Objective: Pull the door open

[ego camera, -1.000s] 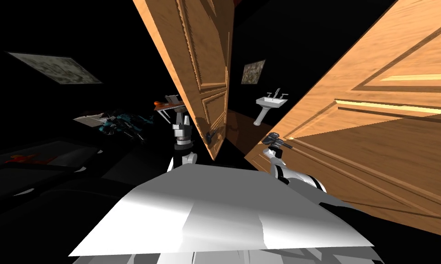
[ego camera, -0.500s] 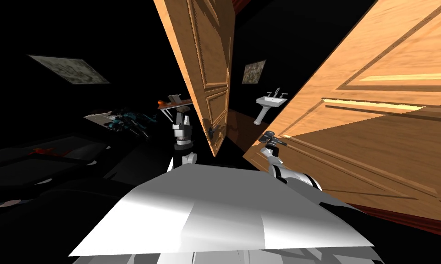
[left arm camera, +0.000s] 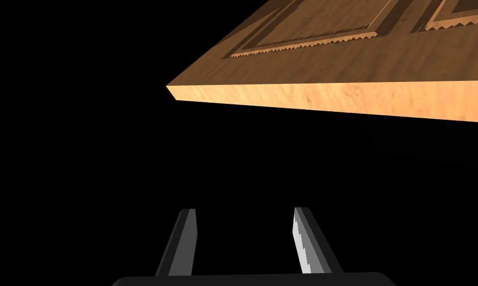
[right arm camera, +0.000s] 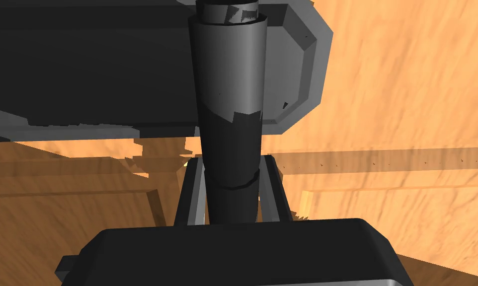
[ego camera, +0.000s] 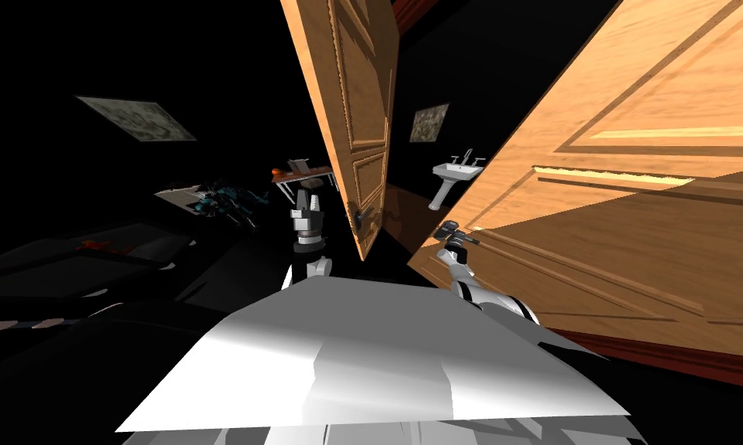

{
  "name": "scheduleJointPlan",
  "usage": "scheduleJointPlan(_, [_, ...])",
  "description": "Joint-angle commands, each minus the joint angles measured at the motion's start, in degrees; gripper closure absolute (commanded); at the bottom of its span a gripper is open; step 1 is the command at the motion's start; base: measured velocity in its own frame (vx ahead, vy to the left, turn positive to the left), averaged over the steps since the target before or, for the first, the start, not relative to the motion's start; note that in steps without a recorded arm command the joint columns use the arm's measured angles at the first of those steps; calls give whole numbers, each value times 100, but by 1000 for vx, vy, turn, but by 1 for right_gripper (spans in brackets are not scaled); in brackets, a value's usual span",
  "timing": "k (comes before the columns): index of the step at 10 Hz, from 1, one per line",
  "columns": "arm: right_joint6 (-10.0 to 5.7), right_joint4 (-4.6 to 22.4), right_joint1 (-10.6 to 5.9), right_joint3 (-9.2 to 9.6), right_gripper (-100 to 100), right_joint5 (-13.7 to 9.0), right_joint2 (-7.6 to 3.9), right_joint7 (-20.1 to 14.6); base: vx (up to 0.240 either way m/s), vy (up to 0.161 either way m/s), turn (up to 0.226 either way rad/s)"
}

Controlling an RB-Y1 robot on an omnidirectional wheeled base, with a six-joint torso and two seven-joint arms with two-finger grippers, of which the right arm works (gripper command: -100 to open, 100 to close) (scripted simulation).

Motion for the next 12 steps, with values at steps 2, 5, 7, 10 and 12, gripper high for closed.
scheduleJointPlan(2, [34, -58, 19, 123, 100, 69, -1, -120, -209, -7, 77])
scheduleJointPlan(5, [83, -154, 50, 356, 100, 202, -19, -351, -234, -13, 106])
scheduleJointPlan(7, [114, -216, 69, 504, 100, 286, -30, -498, -247, -6, 98])
scheduleJointPlan(10, [119, -204, 61, 572, 100, 321, -38, -565, -180, -10, 59])
scheduleJointPlan(12, [140, -247, 94, 692, 100, 374, -42, -674, -187, -34, 100])
